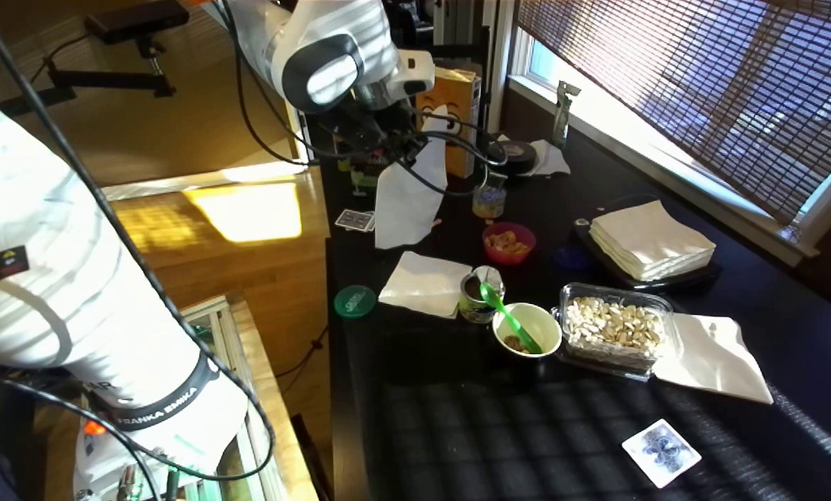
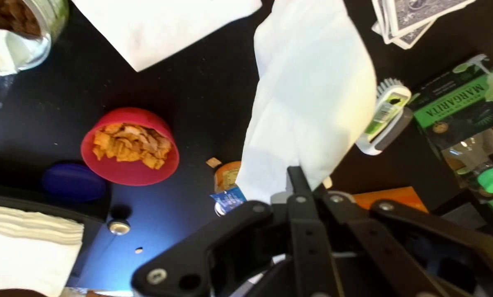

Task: Pick up the napkin on the left and put it on top of the napkin on the right, move the napkin back to the left and then back to the right.

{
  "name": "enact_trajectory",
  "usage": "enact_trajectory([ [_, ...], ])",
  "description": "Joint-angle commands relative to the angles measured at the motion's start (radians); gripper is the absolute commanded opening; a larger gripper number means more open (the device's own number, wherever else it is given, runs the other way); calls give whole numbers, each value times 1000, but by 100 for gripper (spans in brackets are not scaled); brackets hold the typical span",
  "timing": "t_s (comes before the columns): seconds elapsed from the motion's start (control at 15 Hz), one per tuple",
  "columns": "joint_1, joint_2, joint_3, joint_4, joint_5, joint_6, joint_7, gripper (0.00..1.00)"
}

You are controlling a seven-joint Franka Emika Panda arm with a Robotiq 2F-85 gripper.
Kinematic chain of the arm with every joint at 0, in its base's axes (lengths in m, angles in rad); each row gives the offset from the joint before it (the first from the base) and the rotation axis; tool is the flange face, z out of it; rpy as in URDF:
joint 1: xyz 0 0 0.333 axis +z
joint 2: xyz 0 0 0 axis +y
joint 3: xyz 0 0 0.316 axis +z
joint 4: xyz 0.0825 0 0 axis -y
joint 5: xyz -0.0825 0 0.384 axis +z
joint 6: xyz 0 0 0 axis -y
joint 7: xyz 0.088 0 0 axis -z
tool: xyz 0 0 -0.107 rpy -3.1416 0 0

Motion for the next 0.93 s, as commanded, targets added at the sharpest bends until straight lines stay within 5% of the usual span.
enact_trajectory([
  [0.0,-35,-29,-36,-60,-118,-5,110,1],
  [0.6,-147,-27,5,-75,-436,-168,374,3],
  [0.67,-151,-22,17,-63,-478,-217,414,28],
  [0.87,-113,1,27,-24,-506,-332,449,39],
])
